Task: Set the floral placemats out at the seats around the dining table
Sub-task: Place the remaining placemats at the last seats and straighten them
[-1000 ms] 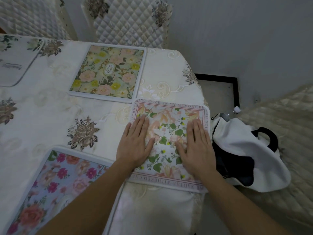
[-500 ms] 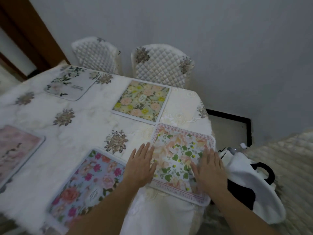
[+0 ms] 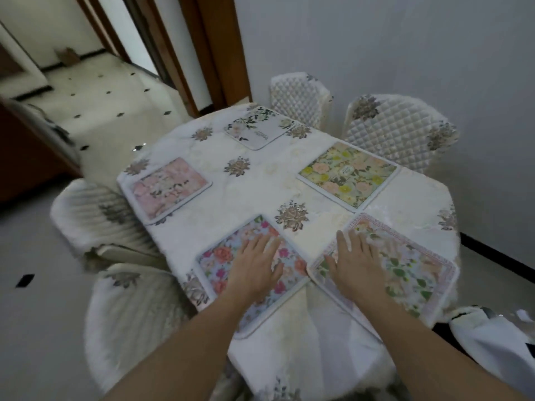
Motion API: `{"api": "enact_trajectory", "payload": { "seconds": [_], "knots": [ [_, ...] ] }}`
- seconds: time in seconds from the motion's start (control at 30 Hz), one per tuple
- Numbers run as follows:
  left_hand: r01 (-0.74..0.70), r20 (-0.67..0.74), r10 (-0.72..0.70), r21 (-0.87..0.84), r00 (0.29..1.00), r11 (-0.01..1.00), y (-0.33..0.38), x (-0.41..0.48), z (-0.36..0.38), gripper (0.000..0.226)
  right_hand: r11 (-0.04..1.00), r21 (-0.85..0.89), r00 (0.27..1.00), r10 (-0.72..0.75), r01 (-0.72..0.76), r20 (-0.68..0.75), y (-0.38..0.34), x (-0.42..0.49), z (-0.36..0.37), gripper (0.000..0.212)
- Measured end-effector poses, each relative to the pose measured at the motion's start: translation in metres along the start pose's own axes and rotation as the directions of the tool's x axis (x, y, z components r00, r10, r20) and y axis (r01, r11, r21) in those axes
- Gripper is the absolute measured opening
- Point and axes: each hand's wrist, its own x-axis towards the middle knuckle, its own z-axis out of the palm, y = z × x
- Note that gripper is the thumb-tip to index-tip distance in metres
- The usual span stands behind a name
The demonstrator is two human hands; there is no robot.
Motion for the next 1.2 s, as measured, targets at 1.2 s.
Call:
{"api": "enact_trajectory", "payload": {
  "seconds": [1.2],
  "knots": [
    [-0.255, 0.049, 0.261, -0.101, 0.964, 0.962, -0.242, 0.021, 0.044, 0.061, 0.955, -0.09, 0.958, 0.285, -0.282, 0.016, -0.229, -0.022, 0.089, 0.06]
  ]
}}
